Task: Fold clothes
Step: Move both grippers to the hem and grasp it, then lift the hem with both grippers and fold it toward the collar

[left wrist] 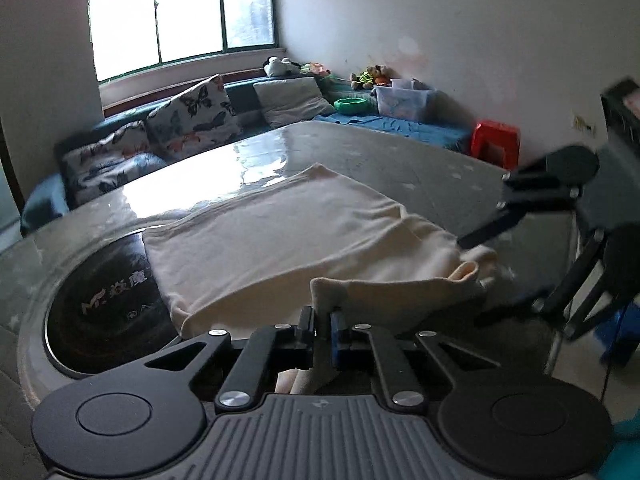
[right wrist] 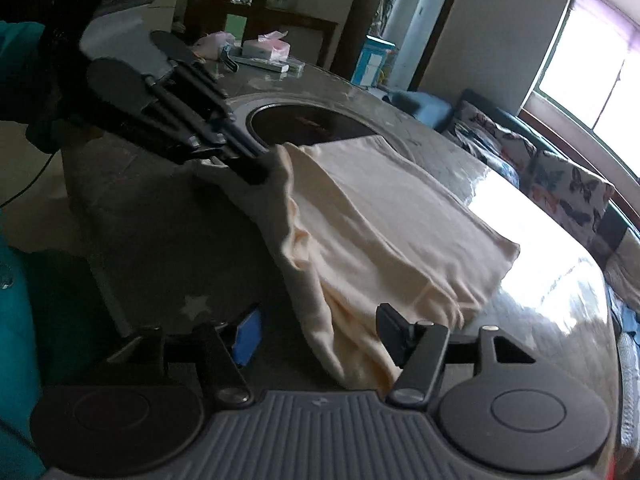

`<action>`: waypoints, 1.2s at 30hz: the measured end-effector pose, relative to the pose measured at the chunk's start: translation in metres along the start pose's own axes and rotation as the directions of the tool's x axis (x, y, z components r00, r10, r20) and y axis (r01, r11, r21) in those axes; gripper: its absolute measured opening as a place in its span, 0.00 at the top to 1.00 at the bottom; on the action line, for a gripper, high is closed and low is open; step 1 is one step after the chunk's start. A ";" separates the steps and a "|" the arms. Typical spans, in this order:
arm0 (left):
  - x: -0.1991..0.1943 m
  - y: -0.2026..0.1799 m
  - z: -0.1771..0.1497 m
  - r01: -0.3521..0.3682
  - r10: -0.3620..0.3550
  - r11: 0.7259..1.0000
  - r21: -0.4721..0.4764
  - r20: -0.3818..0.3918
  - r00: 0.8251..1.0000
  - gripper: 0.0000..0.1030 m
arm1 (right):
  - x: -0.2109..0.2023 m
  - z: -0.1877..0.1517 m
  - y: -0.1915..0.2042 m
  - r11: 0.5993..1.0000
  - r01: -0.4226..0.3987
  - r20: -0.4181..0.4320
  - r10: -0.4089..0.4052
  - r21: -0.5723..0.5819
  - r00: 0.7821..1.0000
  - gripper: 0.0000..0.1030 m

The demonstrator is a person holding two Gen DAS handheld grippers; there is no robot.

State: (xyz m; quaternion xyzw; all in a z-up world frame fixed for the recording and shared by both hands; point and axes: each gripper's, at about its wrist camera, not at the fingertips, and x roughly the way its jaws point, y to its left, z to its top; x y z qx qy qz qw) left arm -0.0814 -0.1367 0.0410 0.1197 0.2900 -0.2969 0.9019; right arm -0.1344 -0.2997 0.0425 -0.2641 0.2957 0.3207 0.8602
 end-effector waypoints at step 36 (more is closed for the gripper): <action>-0.076 -0.025 -0.039 -0.071 0.065 0.979 0.192 0.034 0.997 0.92 | -0.032 0.015 -0.034 0.941 -0.159 0.148 0.118 0.299 0.982 0.91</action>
